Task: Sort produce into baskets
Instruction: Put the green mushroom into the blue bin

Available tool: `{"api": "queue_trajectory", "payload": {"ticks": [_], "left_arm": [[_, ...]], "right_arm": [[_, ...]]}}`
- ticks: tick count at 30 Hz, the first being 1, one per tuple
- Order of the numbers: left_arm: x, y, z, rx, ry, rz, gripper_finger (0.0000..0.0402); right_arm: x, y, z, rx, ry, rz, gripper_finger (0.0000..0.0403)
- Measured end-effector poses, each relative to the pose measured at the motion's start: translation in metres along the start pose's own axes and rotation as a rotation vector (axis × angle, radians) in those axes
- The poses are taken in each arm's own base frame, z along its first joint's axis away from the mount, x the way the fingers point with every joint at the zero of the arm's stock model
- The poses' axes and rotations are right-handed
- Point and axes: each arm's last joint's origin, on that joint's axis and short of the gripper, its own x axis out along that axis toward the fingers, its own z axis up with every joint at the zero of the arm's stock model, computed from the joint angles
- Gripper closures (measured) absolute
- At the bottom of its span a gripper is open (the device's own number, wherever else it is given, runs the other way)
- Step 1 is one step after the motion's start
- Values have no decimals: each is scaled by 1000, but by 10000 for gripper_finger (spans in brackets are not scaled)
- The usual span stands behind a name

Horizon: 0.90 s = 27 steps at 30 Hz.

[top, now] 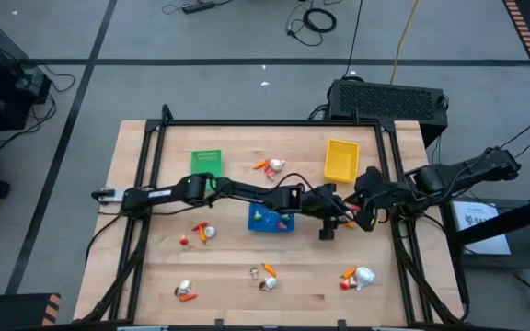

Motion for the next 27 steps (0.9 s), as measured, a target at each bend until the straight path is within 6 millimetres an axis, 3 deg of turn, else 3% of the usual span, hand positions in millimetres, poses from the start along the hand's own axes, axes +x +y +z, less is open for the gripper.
{"api": "queue_trajectory", "payload": {"ticks": [4, 9, 15, 22, 27], "left_arm": [[3, -3, -14, 0, 85, -15, 173], [4, -1, -14, 17, 92, 22, 171], [5, 0, -15, 27, 87, 45, 171], [6, 2, -16, 52, 79, 43, 171], [13, 1, -30, 77, 108, 35, 171]], "right_arm": [[-7, -5, 0, -5, -56, -38, 403], [-25, -13, 5, -13, -234, -72, 403], [-43, -22, 3, 1, -328, -20, 403], [-49, -22, 6, -6, -385, 9, 403], [-49, -22, 7, -18, -391, 11, 403]]}}
